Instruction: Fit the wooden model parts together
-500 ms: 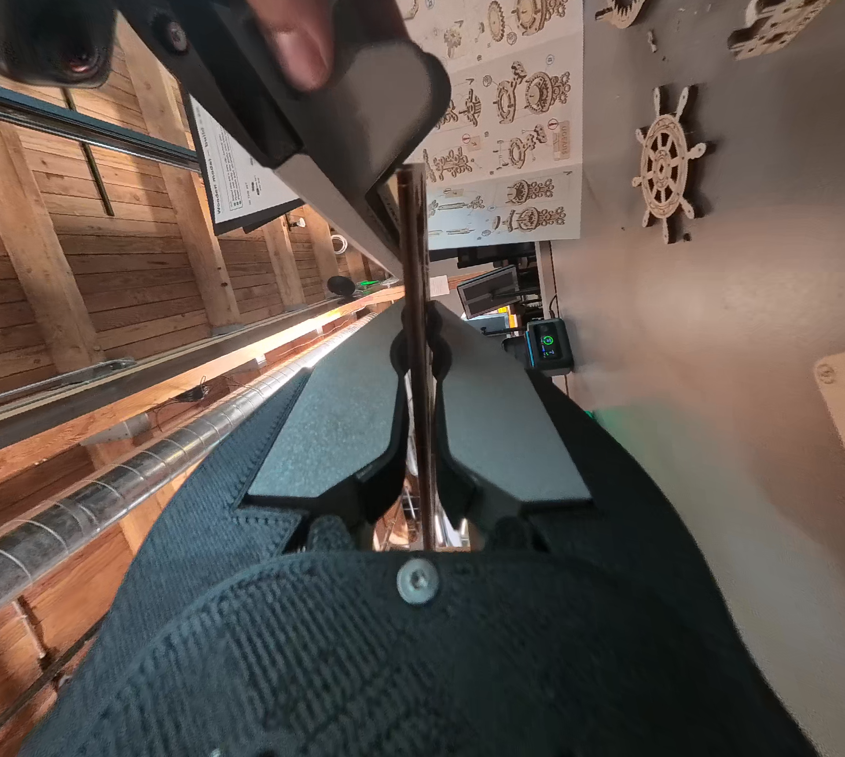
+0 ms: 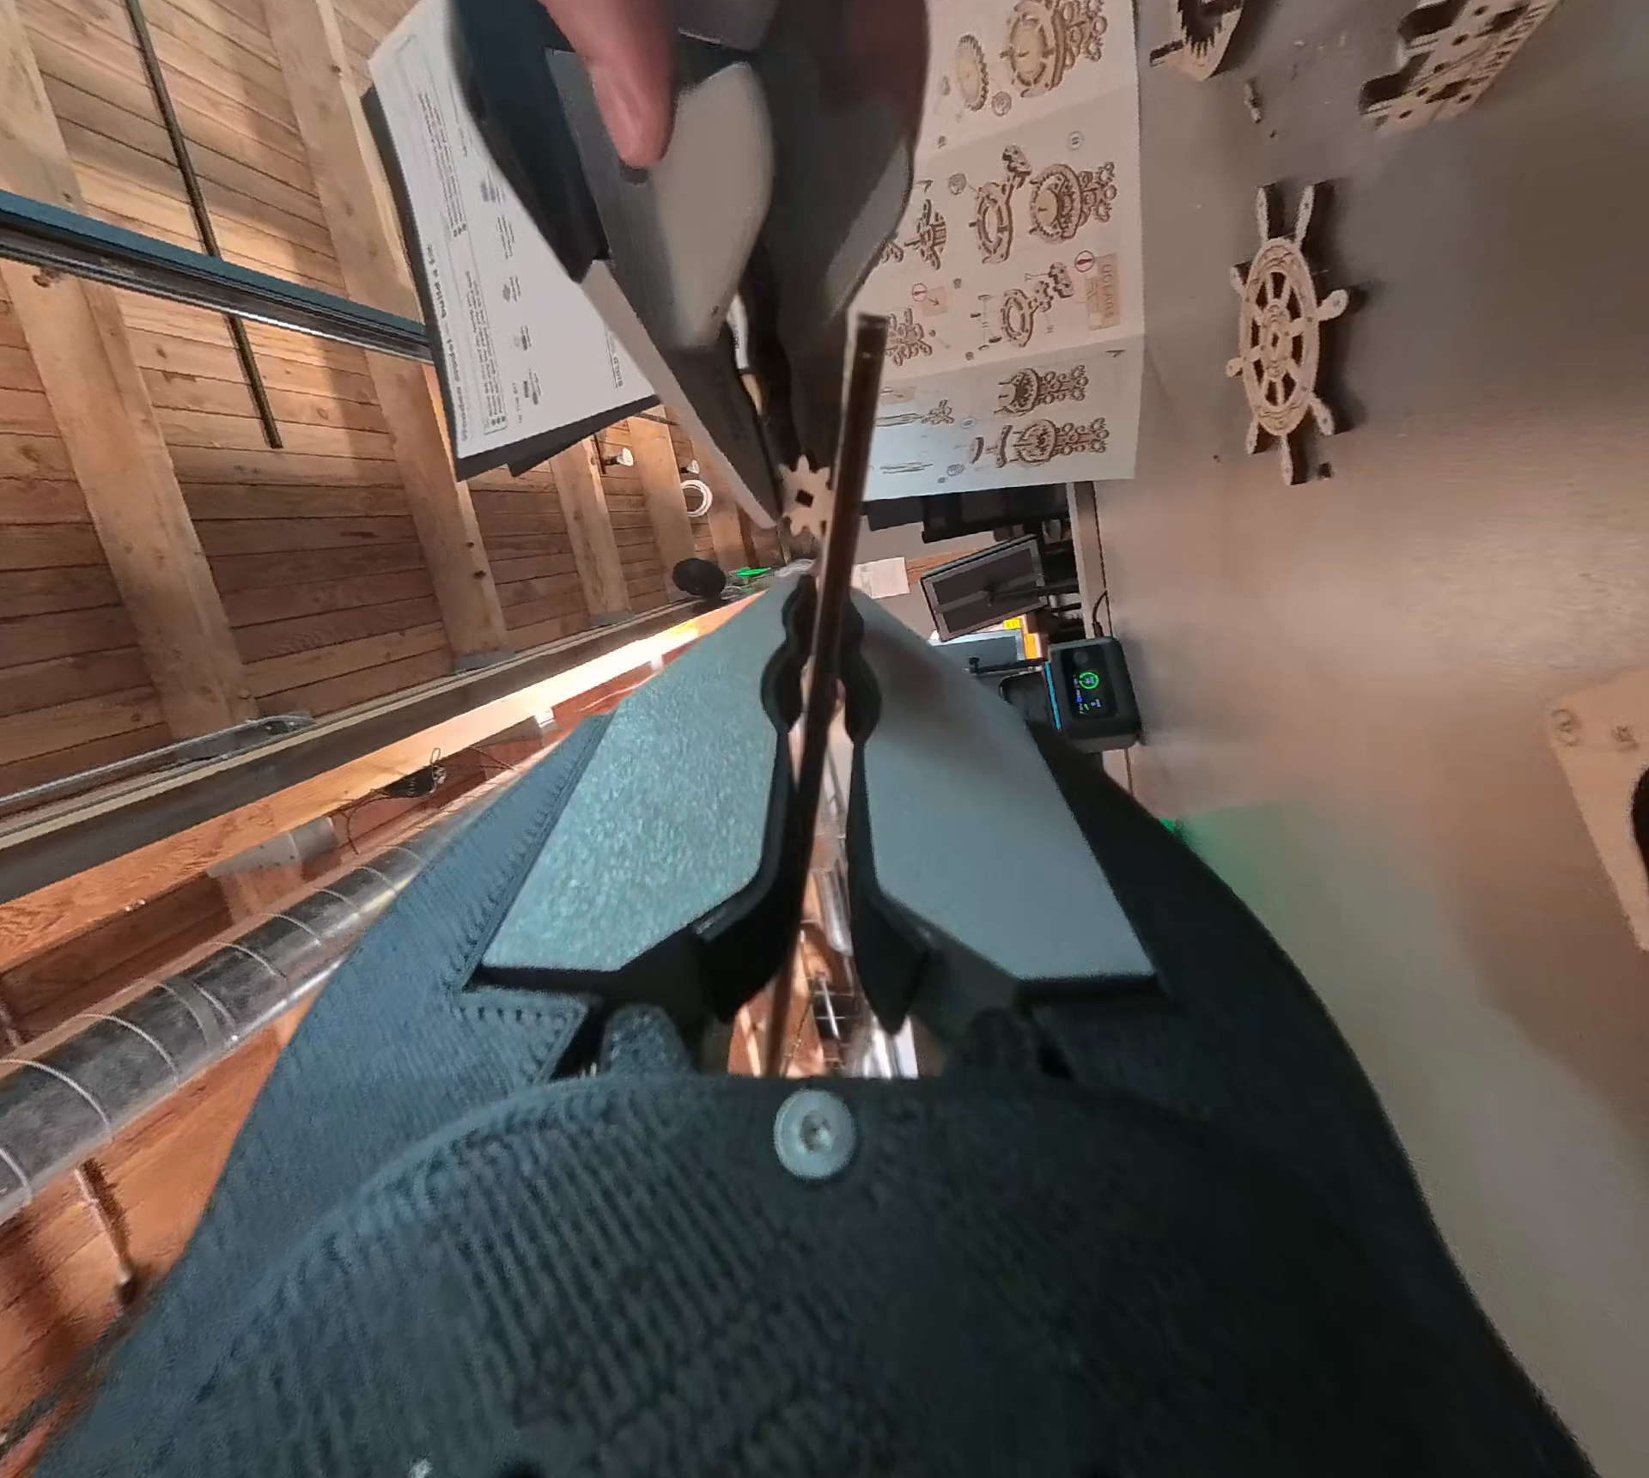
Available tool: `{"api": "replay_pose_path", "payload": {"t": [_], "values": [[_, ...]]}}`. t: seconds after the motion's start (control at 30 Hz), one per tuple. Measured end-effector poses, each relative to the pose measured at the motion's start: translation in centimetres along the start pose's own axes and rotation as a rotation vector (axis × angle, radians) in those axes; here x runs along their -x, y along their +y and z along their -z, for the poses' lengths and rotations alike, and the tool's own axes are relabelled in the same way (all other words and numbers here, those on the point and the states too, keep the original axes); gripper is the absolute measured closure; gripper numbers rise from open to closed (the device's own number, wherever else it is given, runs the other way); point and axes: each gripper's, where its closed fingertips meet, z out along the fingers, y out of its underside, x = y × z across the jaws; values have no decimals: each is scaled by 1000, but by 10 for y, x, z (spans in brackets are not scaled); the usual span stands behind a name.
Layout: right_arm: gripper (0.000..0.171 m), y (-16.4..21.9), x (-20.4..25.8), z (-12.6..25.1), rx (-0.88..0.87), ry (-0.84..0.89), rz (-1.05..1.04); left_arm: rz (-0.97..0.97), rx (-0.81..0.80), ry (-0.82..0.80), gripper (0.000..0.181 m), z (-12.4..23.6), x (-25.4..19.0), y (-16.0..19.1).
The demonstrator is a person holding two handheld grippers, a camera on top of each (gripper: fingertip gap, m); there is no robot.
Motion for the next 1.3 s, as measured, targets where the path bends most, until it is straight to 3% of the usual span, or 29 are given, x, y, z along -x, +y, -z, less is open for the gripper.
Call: {"api": "replay_pose_path", "payload": {"t": [0.17, 0.4, 0.5, 0.67, 0.77, 0.9, 1.07, 1.17, 1.3], "values": [[170, -9, 7, -1, 56, 424, 702, 103, 7, 32, 181, -3, 9, 4], [171, -4, 10, -2, 207, 754, 1331, 99, 11, 42, 181, -1, 11, 1], [171, -2, 9, -4, 238, 813, 1472, 84, 14, 46, 181, 1, 8, 2], [171, -5, 18, -3, 127, 623, 1188, 89, 16, 42, 181, 5, 10, 4], [162, -9, 28, 3, 60, 497, 1071, 102, 29, 53, 181, 4, 9, 9], [158, -5, 26, 0, 82, 501, 1075, 96, 25, 57, 181, 4, 6, 8], [171, -3, 13, -6, 125, 572, 1074, 82, 18, 59, 181, 5, 3, 3], [171, -13, -10, 7, 109, 652, 903, 66, 6, 46, 181, 7, 2, 0], [171, -18, -7, 15, 32, 505, 695, 83, 19, 43, 181, 7, 5, 3]]}}
